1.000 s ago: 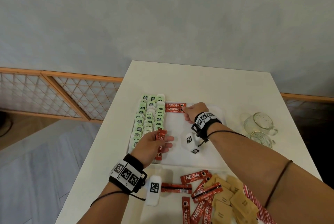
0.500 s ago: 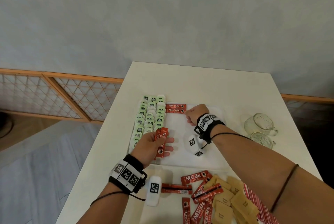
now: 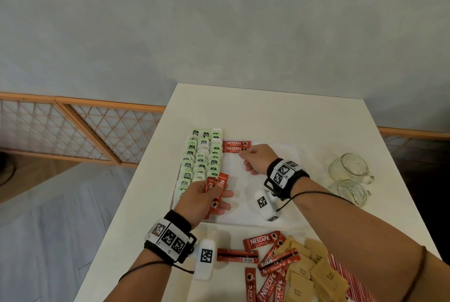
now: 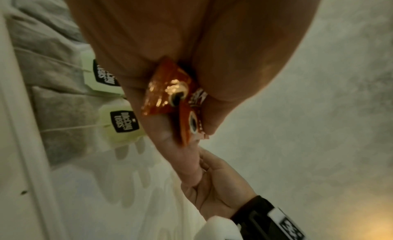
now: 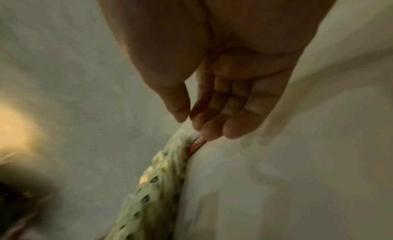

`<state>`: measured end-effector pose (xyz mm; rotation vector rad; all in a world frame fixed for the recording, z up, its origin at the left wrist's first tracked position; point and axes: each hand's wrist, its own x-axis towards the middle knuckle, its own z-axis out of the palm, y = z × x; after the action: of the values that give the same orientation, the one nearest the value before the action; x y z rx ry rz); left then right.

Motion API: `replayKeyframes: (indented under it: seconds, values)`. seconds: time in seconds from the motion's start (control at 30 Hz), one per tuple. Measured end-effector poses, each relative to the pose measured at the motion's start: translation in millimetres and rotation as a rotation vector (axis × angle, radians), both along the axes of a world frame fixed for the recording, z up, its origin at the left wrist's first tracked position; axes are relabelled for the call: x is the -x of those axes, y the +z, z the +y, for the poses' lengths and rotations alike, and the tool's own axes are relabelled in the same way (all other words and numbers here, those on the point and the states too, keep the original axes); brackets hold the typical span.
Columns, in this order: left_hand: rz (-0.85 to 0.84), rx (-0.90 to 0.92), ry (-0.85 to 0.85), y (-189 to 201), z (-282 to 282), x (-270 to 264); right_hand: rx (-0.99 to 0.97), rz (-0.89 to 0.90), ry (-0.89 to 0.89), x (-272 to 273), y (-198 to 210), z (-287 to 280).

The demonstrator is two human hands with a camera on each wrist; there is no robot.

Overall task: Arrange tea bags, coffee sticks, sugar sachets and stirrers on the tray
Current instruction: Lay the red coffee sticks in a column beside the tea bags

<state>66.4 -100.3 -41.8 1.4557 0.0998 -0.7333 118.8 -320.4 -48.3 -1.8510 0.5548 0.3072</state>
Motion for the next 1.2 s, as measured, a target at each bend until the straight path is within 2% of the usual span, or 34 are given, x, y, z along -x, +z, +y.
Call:
replayKeyframes:
  seconds: [0.17,0.27,0.47,0.6,0.73,0.9,1.0,1.2]
  values:
    - [-0.047,-0.05,-0.029,1,-2,-1,-0.01,-0.036,0.367,29,15,22]
    - [-0.071,-0.061,-0.032,0,-3,-1,-0.041,-0.061,0.441,40,14,26]
    - [-0.122,-0.169,-0.089,2,-3,3,-0.048,-0.097,0.388,51,11,20]
    - [-0.166,-0.164,-0.153,5,-3,1,-0.089,-0.116,0.32,62,6,19]
    - [-0.156,-0.14,-0.052,10,-10,0,-0.196,-0.094,0.224,80,2,23]
    - [-0.178,-0.176,0.017,13,-17,3,-0.228,-0.035,0.283,104,-7,30]
    - [-0.124,-0.143,0.056,14,-21,5,-0.257,-0.022,0.285,113,-11,31]
    - [-0.059,-0.144,0.078,15,-17,6,-0.277,-0.085,0.068,118,-11,17]
